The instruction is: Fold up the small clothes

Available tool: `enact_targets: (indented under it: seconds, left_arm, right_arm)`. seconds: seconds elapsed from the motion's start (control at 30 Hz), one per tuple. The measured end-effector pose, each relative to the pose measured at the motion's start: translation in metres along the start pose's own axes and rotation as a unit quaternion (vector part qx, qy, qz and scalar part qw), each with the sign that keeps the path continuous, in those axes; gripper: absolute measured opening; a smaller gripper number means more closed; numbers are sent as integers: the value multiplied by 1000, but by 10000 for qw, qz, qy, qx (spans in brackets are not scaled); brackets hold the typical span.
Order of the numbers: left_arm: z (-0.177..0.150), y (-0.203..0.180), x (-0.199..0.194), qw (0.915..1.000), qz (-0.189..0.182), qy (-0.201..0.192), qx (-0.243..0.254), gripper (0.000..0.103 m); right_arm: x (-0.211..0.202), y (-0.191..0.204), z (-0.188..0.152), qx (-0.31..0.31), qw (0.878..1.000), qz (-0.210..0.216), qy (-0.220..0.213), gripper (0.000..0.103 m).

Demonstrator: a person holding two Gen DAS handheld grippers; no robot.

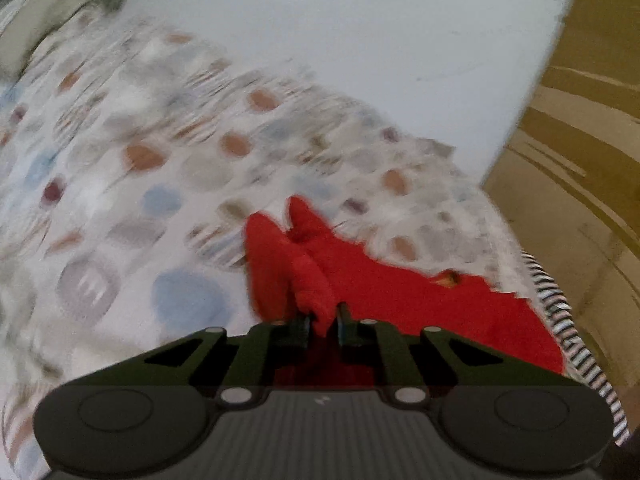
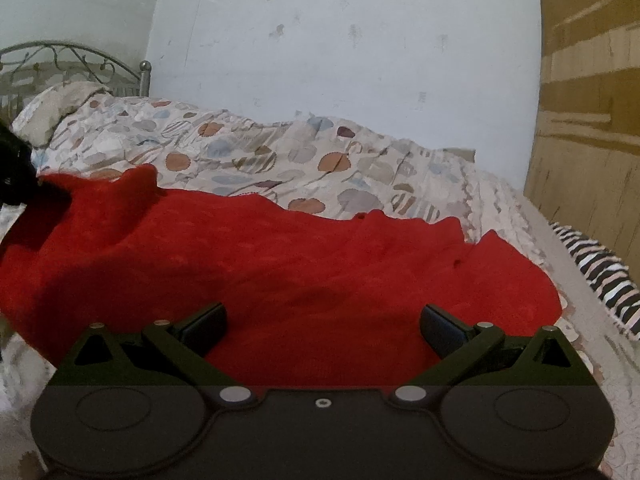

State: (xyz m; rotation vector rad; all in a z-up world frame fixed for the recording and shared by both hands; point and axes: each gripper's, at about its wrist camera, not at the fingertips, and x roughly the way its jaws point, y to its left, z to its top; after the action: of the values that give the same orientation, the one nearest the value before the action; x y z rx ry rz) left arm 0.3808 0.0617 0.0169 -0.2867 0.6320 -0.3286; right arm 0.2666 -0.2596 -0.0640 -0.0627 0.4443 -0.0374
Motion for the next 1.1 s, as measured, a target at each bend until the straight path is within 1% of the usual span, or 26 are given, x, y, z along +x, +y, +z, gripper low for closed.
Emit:
enact_targets:
  seconds: [0.07,0.13,0.23,0.27,0.33,0.4,0.47,0.53,0.6,0.63,0.67,0.77,0.83,0.87,0.9,0.93,0.97,1.0,1.1]
  left_arm:
    - [14,-24,1,9996,-185,-32,221,10]
    - [27,-54,5,9980,-366,-55,504,10]
    - [35,-105,13,9944,-492,-65,933,10]
    - [36,-124,16,9924,-597,-54,1077,9]
    - [31,-160,22,9865,-877,46,1380,9]
    - [18,-196,29,9785,-1045,231,1763,9]
    - [1,-220,41,9705,-1236,471,2016,9]
    - [-23,-235,58,9619,-1404,864,2182,9]
    - [-42,-238,71,9548,-1519,1239,2235,10]
    - [-50,-238,74,9528,-1543,1317,2258,10]
    - [-55,-236,75,9520,-1543,1312,2295,10]
    - [-56,-230,68,9534,-1531,1197,2309,12]
    - [-48,-227,65,9563,-1543,1202,2172,21]
    - [-44,-228,63,9567,-1582,1202,2127,33]
    - [-40,-227,61,9571,-1630,1182,2084,47]
    - [-36,-227,57,9575,-1698,1120,2046,56]
    - [-30,-226,54,9572,-1769,1057,2031,72]
    - [-28,-227,49,9567,-1823,987,2042,83]
    - [-25,-232,31,9542,-1908,725,2188,95]
  right_arm:
    - [-7,-6,7,62,9999,-74,-42,103]
    - [-17,-12,12,-62,9992,-378,-140,103]
    - [-35,-27,15,-293,9961,-796,-247,103]
    - [-42,-33,15,-342,9949,-910,-276,103]
    - [-53,-48,12,-400,9928,-1097,-262,103]
    - [-61,-61,6,-424,9906,-1291,-173,103]
    - [-67,-73,-3,-386,9884,-1468,-37,103]
    - [-70,-82,-15,-272,9871,-1572,127,103]
    - [-74,-89,-24,-121,9869,-1588,240,103]
    - [-75,-90,-27,-77,9871,-1581,245,103]
    - [-76,-90,-31,-55,9872,-1577,239,103]
    - [-77,-91,-38,-58,9879,-1534,207,103]
    - [-75,-90,-41,-56,9881,-1526,199,103]
    - [-73,-90,-41,-48,9880,-1532,200,103]
    - [-73,-90,-41,-31,9879,-1538,199,103]
    - [-73,-91,-40,-5,9878,-1547,196,103]
    - [-71,-90,-40,10,9876,-1559,200,103]
    - [-75,-87,-40,10,9874,-1571,203,103]
    - [-73,-87,-40,-1,9870,-1593,218,103]
